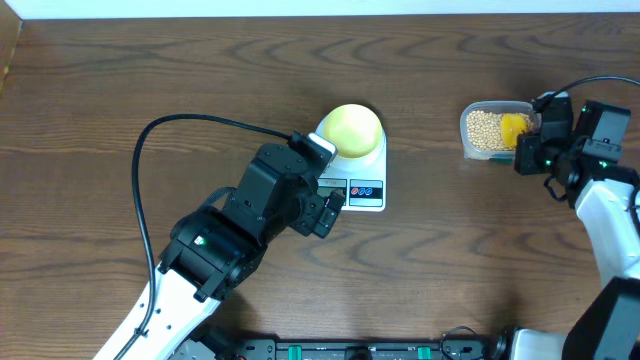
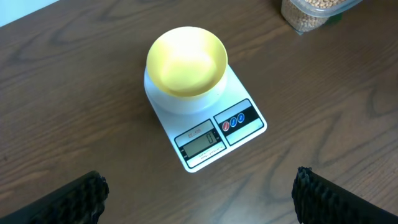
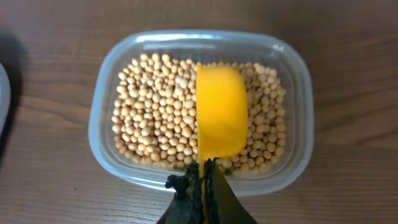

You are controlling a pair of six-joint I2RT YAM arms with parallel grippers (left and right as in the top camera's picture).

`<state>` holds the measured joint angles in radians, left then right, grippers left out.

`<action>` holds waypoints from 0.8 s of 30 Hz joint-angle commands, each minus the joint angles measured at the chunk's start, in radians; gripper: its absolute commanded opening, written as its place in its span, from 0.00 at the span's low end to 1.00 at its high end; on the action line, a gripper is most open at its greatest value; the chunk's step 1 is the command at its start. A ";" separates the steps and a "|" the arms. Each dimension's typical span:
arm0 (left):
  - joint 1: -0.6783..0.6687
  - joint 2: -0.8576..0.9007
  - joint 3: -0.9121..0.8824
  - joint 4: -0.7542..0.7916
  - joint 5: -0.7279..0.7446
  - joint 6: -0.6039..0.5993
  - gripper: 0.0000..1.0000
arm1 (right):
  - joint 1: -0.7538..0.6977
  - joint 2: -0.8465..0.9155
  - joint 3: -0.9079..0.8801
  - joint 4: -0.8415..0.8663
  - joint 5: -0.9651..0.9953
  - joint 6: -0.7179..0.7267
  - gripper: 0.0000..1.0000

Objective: Scoop item into bowl and weigh 50g on scale
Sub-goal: 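Dip the yellow scoop into the bean tub with the right gripper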

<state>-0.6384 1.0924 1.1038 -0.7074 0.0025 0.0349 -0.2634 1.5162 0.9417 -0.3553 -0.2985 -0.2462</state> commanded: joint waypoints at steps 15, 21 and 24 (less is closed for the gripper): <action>0.004 0.005 0.000 -0.003 0.013 0.017 0.97 | -0.005 0.049 0.010 -0.021 -0.183 0.006 0.01; 0.004 0.005 0.000 -0.003 0.013 0.017 0.97 | -0.005 0.051 0.010 -0.029 -0.183 0.007 0.01; 0.004 0.005 0.000 -0.003 0.013 0.017 0.97 | -0.005 0.057 0.010 -0.028 -0.183 0.012 0.01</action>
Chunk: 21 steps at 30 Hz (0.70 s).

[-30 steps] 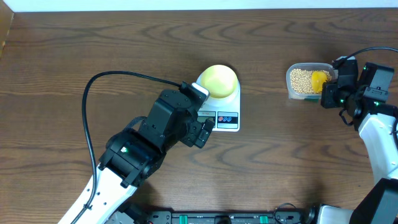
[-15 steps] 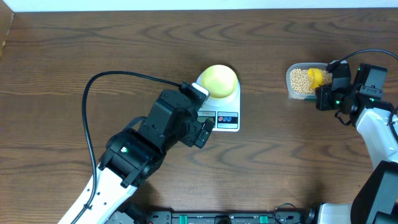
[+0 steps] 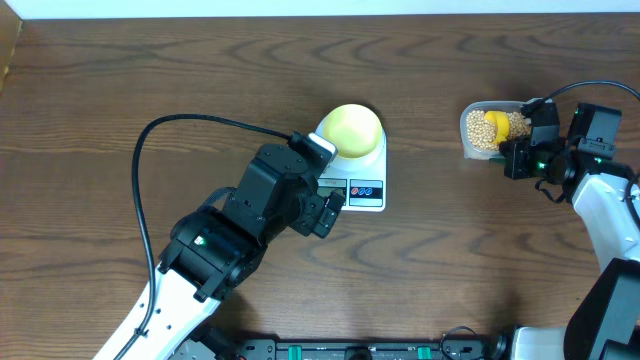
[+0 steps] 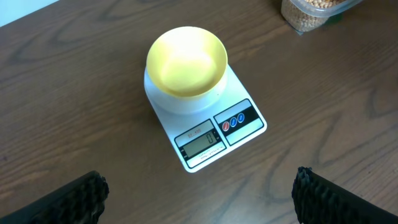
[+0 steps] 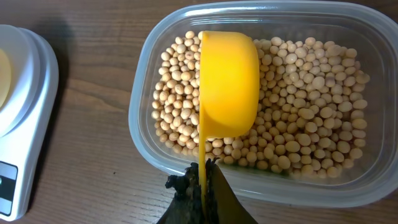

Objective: Scoop item into bowl and weigh 50g on scale
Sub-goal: 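Dip the yellow scoop into the bean tub with the right gripper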

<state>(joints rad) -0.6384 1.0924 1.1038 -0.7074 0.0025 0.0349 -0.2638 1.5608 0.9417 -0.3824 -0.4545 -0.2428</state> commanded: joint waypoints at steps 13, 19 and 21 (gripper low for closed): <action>0.004 0.005 0.000 -0.003 0.013 0.017 0.97 | -0.017 0.029 0.010 0.008 -0.077 0.061 0.01; 0.004 0.005 0.000 -0.003 0.013 0.017 0.97 | -0.045 0.029 0.010 0.007 -0.100 0.093 0.01; 0.004 0.005 0.000 -0.003 0.013 0.017 0.97 | -0.050 0.029 0.010 0.006 -0.117 0.093 0.01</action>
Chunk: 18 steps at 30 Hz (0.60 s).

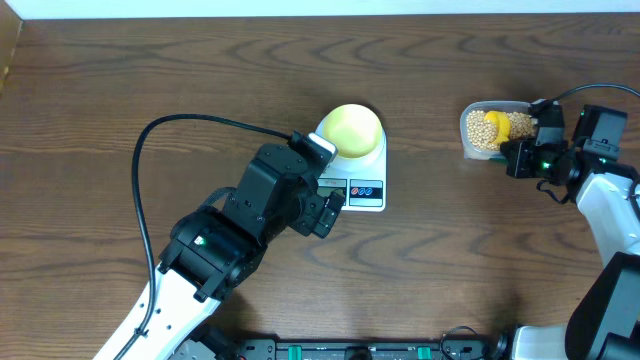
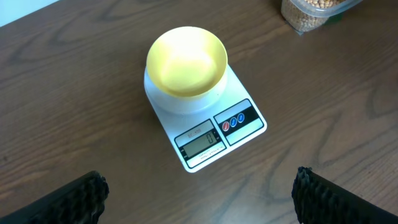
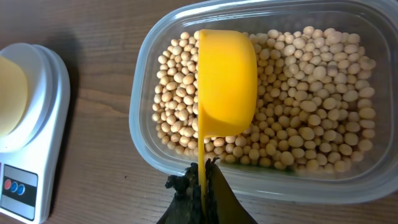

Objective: Scoop item into bowl and weigh 50g on scale
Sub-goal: 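Dip the yellow scoop into the bean tub with the right gripper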

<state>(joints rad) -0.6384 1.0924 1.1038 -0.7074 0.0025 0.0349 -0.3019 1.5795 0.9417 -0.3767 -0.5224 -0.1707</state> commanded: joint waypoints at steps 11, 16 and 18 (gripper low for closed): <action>0.004 0.005 0.000 -0.003 0.013 0.017 0.97 | -0.032 0.010 0.010 0.003 -0.079 0.020 0.01; 0.004 0.005 0.000 -0.003 0.013 0.017 0.97 | -0.071 0.010 0.010 0.003 -0.144 0.020 0.01; 0.004 0.005 0.000 -0.003 0.013 0.017 0.97 | -0.093 0.010 0.010 0.003 -0.183 0.020 0.01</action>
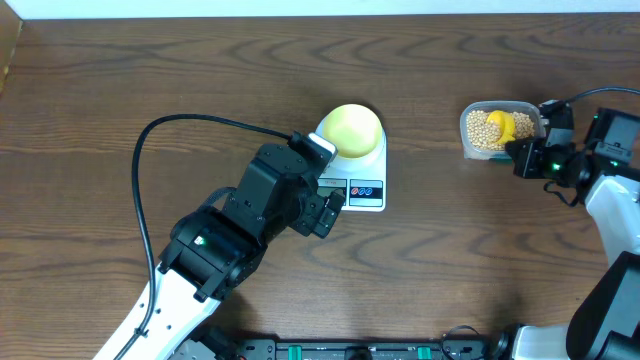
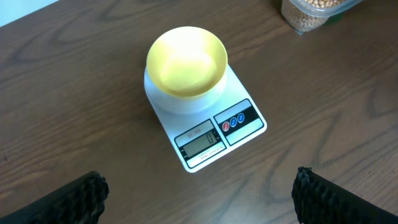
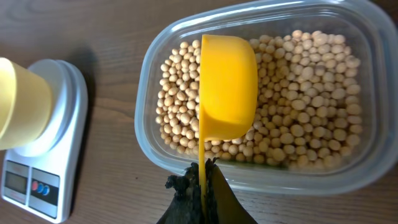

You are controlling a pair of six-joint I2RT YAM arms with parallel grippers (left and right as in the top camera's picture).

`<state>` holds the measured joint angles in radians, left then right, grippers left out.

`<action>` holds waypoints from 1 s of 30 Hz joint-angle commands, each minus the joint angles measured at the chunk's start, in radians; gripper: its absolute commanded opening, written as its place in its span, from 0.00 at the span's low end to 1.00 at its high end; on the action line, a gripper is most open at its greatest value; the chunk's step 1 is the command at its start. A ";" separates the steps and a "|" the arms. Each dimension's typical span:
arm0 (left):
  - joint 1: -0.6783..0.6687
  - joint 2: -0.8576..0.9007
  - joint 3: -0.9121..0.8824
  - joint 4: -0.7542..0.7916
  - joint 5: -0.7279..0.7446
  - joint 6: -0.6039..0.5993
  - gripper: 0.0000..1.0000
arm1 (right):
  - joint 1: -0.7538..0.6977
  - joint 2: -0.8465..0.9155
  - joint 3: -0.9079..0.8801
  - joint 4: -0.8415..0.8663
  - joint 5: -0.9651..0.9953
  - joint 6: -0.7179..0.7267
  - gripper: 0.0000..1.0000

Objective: Scoop item into bowl and weigh 50g on scale
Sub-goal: 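Dip the yellow scoop into the bean tub with the right gripper, then carry the filled scoop over the yellow bowl with the right gripper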

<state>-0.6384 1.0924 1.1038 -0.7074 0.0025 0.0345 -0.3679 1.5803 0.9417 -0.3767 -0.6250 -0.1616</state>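
Note:
An empty yellow bowl (image 2: pixel 186 60) stands on the white scale (image 2: pixel 205 127), whose display faces my left gripper (image 2: pixel 200 193); that gripper is open and hangs above the table in front of the scale. A clear container of soybeans (image 3: pixel 261 96) lies at the right of the table (image 1: pixel 490 130). My right gripper (image 3: pixel 203 177) is shut on the thin handle of a yellow scoop (image 3: pixel 227 86), whose cup is turned on its side over the beans. In the overhead view the scoop (image 1: pixel 500 125) shows inside the container.
The black cable (image 1: pixel 150 150) of the left arm loops over the table to the left of the scale. The left arm body (image 1: pixel 240 225) fills the space in front of the scale. Dark wooden tabletop (image 1: pixel 450 250) lies between scale and container.
My right gripper with the scoop has shifted slightly, so more of the scale and the bowl show at the left of the right wrist view. The left arm has not moved.
My right gripper held the scoop above the middle of the bean container throughout. From moment to moment the wrist moved and turned, bringing the scale, then the bowl, into its view. The left gripper stayed open before the scale, and the bowl stayed empty.

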 commanded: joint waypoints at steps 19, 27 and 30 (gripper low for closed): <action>0.004 0.005 0.000 -0.003 0.013 0.017 0.97 | -0.148 0.010 0.010 0.008 -0.388 0.035 0.01; 0.004 0.005 0.000 -0.003 0.013 0.017 0.97 | -0.127 0.010 0.010 0.064 -0.389 0.169 0.01; 0.004 0.005 0.000 -0.003 0.013 0.017 0.97 | -0.104 0.010 0.010 0.101 -0.392 0.245 0.01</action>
<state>-0.6384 1.0924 1.1038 -0.7074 0.0025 0.0349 -0.4980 1.5803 0.9417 -0.2935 -0.9791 -0.0174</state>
